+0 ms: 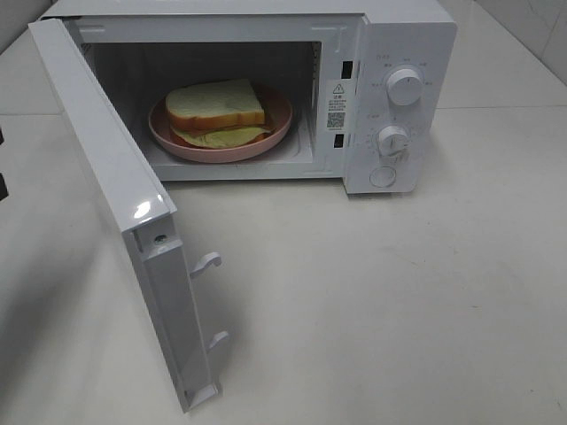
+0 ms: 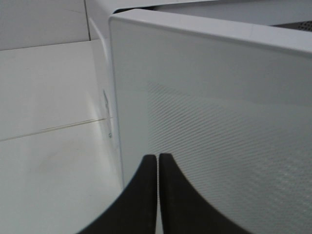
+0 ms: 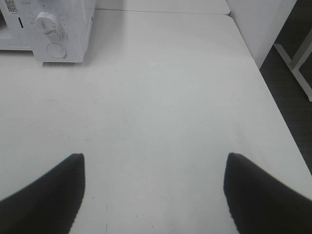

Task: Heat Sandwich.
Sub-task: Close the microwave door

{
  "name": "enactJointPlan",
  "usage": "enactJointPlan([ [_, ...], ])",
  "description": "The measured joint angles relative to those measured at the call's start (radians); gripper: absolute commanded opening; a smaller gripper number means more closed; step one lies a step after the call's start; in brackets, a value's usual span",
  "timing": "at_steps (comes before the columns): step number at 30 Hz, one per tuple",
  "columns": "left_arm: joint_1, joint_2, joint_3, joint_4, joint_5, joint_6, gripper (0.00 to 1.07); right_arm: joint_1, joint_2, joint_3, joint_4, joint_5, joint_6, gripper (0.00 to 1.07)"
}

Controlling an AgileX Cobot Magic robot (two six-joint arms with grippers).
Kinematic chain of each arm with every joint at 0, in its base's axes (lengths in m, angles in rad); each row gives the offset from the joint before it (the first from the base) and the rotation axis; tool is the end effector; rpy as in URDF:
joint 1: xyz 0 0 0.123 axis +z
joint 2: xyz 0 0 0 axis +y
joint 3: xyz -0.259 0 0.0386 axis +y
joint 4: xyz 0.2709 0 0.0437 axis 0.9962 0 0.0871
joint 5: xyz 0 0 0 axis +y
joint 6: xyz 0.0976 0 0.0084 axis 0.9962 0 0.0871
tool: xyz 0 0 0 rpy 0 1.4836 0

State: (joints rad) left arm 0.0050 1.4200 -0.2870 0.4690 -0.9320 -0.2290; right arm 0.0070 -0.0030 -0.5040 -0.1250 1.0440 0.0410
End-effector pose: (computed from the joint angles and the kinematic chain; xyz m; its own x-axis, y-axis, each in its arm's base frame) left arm 0.2438 -0.0343 0.1425 -0.1454 0.0592 -0.9876 0.3631 0.9317 0.0024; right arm 0.0444 -0.0103 0.2884 -0.4336 -0.0250 -0.9008 0.0807 0.9945 -0.0664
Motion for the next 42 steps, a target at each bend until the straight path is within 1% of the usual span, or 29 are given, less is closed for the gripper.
enactJointPlan([
  [1, -0.013, 0.004, -0.005, -0.001, -0.002, 0.000, 0.00, 0.000, 0.000, 0.000, 0.000, 0.000, 0.000, 0.76],
  [2, -0.051, 0.016, -0.022, -0.009, -0.009, 0.000, 0.00, 0.000, 0.000, 0.000, 0.000, 0.000, 0.000, 0.76],
  [4, -0.067, 0.022, -0.029, -0.017, -0.011, 0.000, 0.00, 0.000, 0.000, 0.000, 0.000, 0.000, 0.000, 0.76],
  [7, -0.138, 0.053, -0.056, -0.062, -0.014, 0.005, 0.00, 0.000, 0.000, 0.000, 0.000, 0.000, 0.000, 0.76],
  [10, -0.166, 0.071, -0.068, -0.086, -0.013, 0.015, 0.00, 0.000, 0.000, 0.000, 0.000, 0.000, 0.000, 0.76],
  [11, -0.192, 0.093, -0.078, -0.117, -0.009, 0.026, 0.00, 0.000, 0.000, 0.000, 0.000, 0.000, 0.000, 0.76],
  [14, -0.216, 0.113, -0.087, -0.151, -0.003, 0.037, 0.00, 0.000, 0.000, 0.000, 0.000, 0.000, 0.000, 0.76],
  [16, -0.255, 0.147, -0.107, -0.191, 0.003, 0.055, 0.00, 0.000, 0.000, 0.000, 0.000, 0.000, 0.000, 0.76],
  [19, -0.281, 0.172, -0.122, -0.206, 0.003, 0.060, 0.00, 0.000, 0.000, 0.000, 0.000, 0.000, 0.000, 0.76],
  [22, -0.331, 0.215, -0.164, -0.239, 0.005, 0.063, 0.00, 0.000, 0.000, 0.000, 0.000, 0.000, 0.000, 0.76],
  [24, -0.341, 0.222, -0.177, -0.249, 0.008, 0.063, 0.00, 0.000, 0.000, 0.000, 0.000, 0.000, 0.000, 0.76],
  [27, -0.395, 0.250, -0.229, -0.283, 0.029, 0.072, 0.00, 0.000, 0.000, 0.000, 0.000, 0.000, 0.000, 0.76],
  [28, -0.395, 0.250, -0.229, -0.283, 0.029, 0.072, 0.00, 0.000, 0.000, 0.000, 0.000, 0.000, 0.000, 0.76],
  [29, -0.421, 0.265, -0.260, -0.302, 0.051, 0.087, 0.00, 0.000, 0.000, 0.000, 0.000, 0.000, 0.000, 0.76],
  [32, -0.461, 0.289, -0.302, -0.339, 0.086, 0.105, 0.00, 0.000, 0.000, 0.000, 0.000, 0.000, 0.000, 0.76],
  [34, -0.470, 0.296, -0.316, -0.350, 0.096, 0.111, 0.00, 0.000, 0.000, 0.000, 0.000, 0.000, 0.000, 0.76],
  [36, -0.499, 0.317, -0.357, -0.397, 0.123, 0.130, 0.00, 0.000, 0.000, 0.000, 0.000, 0.000, 0.000, 0.76],
  [38, -0.509, 0.322, -0.368, -0.408, 0.128, 0.139, 0.00, 0.000, 0.000, 0.000, 0.000, 0.000, 0.000, 0.76],
  [39, -0.531, 0.336, -0.394, -0.435, 0.138, 0.158, 0.00, 0.000, 0.000, 0.000, 0.000, 0.000, 0.000, 0.76],
  [41, -0.549, 0.349, -0.423, -0.457, 0.149, 0.177, 0.00, 0.000, 0.000, 0.000, 0.000, 0.000, 0.000, 0.76],
  [42, -0.549, 0.349, -0.423, -0.457, 0.149, 0.177, 0.00, 0.000, 0.000, 0.000, 0.000, 0.000, 0.000, 0.76],
])
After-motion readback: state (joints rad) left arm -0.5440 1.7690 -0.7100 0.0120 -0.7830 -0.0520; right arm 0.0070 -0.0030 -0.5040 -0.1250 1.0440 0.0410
